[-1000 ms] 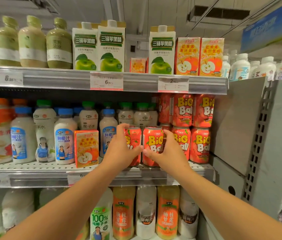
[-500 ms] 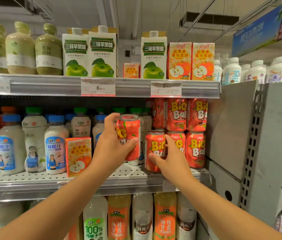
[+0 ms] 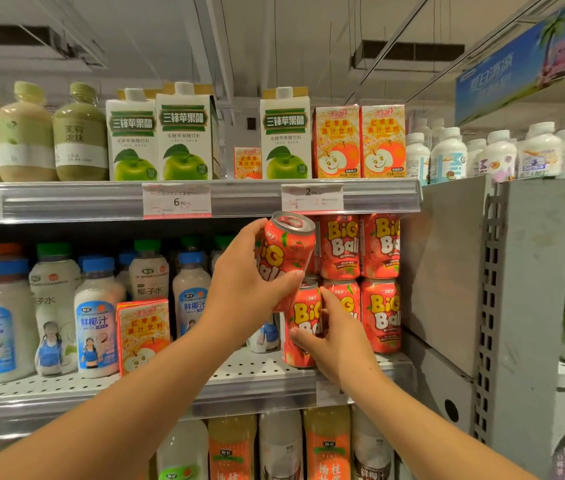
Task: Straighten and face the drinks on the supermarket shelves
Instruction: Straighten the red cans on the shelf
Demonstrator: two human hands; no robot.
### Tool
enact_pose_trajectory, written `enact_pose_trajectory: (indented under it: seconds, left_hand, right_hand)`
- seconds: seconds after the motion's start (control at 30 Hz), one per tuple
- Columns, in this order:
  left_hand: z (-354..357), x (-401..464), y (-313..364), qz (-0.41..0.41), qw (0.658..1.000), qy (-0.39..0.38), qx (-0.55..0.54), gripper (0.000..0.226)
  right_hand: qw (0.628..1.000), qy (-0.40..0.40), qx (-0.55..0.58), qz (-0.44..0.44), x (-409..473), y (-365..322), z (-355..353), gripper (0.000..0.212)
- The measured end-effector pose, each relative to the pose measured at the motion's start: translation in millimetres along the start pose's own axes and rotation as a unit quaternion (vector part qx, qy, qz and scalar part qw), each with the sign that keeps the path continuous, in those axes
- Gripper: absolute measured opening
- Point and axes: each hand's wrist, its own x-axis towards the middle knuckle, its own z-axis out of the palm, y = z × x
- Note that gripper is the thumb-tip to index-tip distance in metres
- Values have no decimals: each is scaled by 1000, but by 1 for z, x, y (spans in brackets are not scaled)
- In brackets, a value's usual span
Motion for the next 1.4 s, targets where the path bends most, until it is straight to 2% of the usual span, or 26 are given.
enact_pose_trajectory:
  seconds: [0.1,0.2,0.33,0.4,0.5,0.7,0.8,0.93,1.13,1.4]
  left_hand:
    - [-10,-7,-9,-14,999,-15,30,73]
    - [-15,-15,-23,-73,997,-20,31,76]
    - [-15,-11,-36,-181,982,10,-60,63]
    - [-15,-4,-38,-202,973,29,-106,50]
    - [-12,8,-38,-206,968,47,-139,40]
    - [-1,25,-34,-193,966,62,-158,69]
    - [3,34,-31,-190,963,64,-177,61]
    - [7,45,-31,-193,960,73,-192,42]
    - [31,52,-26,-204,962,78,-166,57]
    - [61,66,-18,-200,972,78,-93,46]
  right_hand:
    - [1000,-3,15,2,1,2,-2,88]
    - [1000,-14,23,-2,0,4,-4,89]
    - [999,-22,27,-13,1,5,-3,85]
    - [999,-19,24,-10,1,6,-3,86]
    - [1000,2,16,-9,-2,7,-1,81]
    - [997,57,-43,-39,-3,2,1,67]
    - [995,56,-59,-49,-4,0,3,59]
    - [995,56,-69,-49,-3,-1,2,61]
    - [993,62,-97,-29,-3,-3,4,66]
    - [987,83,-135,-21,-1,-6,5,66]
